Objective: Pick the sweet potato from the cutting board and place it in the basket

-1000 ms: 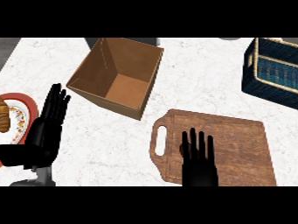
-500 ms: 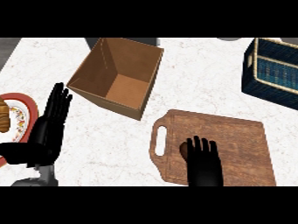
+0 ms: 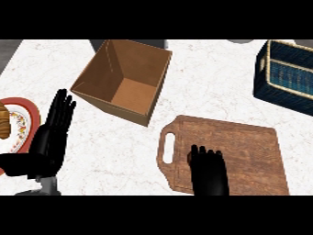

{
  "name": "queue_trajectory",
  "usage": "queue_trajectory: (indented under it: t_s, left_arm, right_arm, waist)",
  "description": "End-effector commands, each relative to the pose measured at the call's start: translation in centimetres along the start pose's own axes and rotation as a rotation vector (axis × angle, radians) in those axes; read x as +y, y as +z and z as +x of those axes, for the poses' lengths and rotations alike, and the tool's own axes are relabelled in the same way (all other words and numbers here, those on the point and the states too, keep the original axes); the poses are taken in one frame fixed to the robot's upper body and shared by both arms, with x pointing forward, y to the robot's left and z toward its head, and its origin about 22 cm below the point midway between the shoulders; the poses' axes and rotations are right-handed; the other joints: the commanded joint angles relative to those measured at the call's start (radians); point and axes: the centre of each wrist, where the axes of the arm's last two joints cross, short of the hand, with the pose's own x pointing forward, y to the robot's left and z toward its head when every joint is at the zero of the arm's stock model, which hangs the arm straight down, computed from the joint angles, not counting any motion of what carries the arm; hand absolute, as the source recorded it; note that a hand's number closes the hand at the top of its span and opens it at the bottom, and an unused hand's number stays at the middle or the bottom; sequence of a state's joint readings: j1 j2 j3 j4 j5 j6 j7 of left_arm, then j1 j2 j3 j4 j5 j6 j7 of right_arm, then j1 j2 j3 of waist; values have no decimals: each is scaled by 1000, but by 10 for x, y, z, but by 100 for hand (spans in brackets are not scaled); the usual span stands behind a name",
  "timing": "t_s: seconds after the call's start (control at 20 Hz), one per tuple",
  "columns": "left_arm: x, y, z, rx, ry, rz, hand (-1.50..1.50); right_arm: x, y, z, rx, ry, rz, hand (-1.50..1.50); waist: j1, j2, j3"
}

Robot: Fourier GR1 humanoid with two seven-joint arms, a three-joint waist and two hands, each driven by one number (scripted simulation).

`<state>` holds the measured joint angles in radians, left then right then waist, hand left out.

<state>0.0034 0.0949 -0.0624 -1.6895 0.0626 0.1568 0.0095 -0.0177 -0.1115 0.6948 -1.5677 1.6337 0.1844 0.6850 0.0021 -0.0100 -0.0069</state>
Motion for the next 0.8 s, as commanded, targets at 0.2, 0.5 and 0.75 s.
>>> queue_trajectory:
  t_s: [0.2, 0.5, 0.75]
  left_arm:
    - [15, -5, 7, 12, 2, -5, 0]
    - [0, -6, 7, -29, -5, -36, 0]
    - [-3, -5, 8, -22, 6, -27, 0]
  right_arm:
    - [15, 29, -3, -64, 59, -77, 150]
    - [-18, -91, -41, 179, -464, 148, 150]
    - [-40, -147, -45, 190, -590, 21, 150]
  waist:
    - [-4, 8, 7]
    - [39, 33, 11]
    - [34, 19, 9]
